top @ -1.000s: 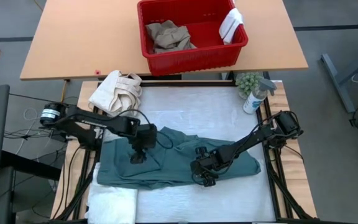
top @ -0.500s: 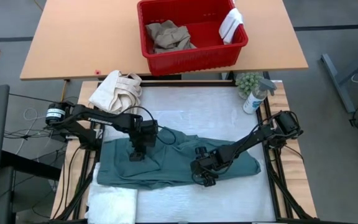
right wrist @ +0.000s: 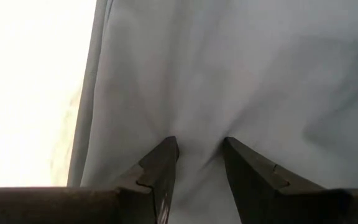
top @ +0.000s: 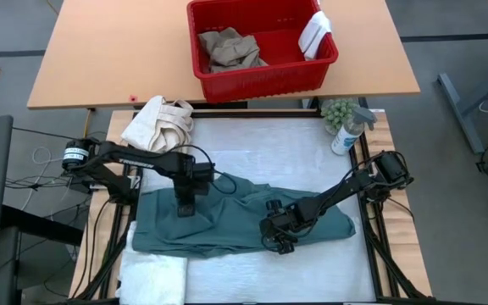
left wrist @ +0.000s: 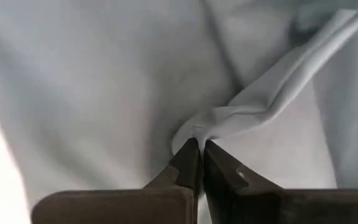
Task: Fold Laundry from Bin
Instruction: Fold the blue pants
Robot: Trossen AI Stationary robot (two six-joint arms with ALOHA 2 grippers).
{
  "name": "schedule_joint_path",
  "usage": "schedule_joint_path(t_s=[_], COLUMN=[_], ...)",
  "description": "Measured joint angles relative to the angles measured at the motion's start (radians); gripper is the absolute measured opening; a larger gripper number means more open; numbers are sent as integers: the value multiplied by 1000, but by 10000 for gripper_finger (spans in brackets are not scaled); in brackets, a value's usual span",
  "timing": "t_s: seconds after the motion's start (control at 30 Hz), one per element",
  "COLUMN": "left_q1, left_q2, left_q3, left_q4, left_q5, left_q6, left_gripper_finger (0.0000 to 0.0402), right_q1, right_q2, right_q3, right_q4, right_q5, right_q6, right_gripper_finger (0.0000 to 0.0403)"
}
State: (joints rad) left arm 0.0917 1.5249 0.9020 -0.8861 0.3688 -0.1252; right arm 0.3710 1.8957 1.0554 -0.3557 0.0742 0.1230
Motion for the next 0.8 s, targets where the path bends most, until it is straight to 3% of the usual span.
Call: schedule_joint_path(t_s=[0.2,0.33,0.5,0.67,0.8], left_q1=[-3,-2,-3,-7,-28], left_q2=[-20,-93,-211,-287,-301], left_q3=[116,138,138,138,135], left_q4=[-299,-386,-436,-424,-424], left_q5=[-212,-337,-375,-312,-369], left_q6=[-30,-105,-231,-353,-428], left_gripper_finger=[0,0,0,0,0], right_q1=[0,0,0,0,0], right_q2=[0,0,0,0,0], right_q3=[0,0,0,0,0], right_q4=[0,0,0,1,1], right_q5=[0,0,0,0,0], right_q6=[0,0,0,0,1], right_gripper_finger=[164,164,164,164,164])
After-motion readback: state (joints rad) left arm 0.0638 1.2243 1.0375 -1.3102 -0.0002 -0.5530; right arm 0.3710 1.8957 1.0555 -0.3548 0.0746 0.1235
